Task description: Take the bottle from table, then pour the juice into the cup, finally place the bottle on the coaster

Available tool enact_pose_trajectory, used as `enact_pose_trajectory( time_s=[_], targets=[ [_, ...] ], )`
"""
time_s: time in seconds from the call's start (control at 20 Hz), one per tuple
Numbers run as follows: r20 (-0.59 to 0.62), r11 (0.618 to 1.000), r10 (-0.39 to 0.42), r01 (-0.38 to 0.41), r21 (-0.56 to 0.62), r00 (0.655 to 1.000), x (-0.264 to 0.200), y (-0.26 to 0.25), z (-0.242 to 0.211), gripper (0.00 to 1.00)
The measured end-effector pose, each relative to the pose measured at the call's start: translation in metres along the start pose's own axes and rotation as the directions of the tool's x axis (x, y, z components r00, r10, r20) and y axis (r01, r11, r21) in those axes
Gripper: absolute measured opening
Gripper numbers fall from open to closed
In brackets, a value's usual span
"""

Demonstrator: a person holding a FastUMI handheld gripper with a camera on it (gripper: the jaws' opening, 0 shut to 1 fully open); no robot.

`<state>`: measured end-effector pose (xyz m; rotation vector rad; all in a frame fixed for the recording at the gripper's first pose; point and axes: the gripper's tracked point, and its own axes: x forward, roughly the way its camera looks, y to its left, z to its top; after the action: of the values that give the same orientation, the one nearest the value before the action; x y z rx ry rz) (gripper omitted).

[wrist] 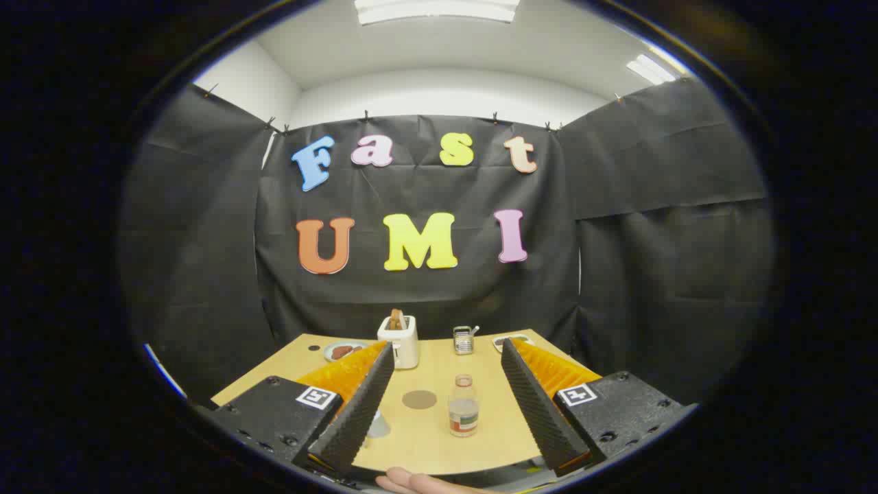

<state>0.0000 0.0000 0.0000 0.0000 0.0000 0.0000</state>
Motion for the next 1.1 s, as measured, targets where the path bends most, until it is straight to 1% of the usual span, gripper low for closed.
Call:
enact_pose_trajectory(
  time_s=[0.1,0.35,0.7,1.1],
  targets=[
    [-0.004,1.0,-0.003,0.003,-0.017,1.0,0.001,0.001,-0.003,1.0],
    [-0.037,1.0,0.011,-0.011,0.005,0.999,0.003,0.001,-0.009,1.0],
    [-0.026,1.0,-0.01,0.01,0.0,1.0,0.004,-0.003,-0.007,1.0],
    [-0.023,1.0,-0.01,0.011,0.005,1.0,0.007,-0.007,-0.013,1.0]
  ],
)
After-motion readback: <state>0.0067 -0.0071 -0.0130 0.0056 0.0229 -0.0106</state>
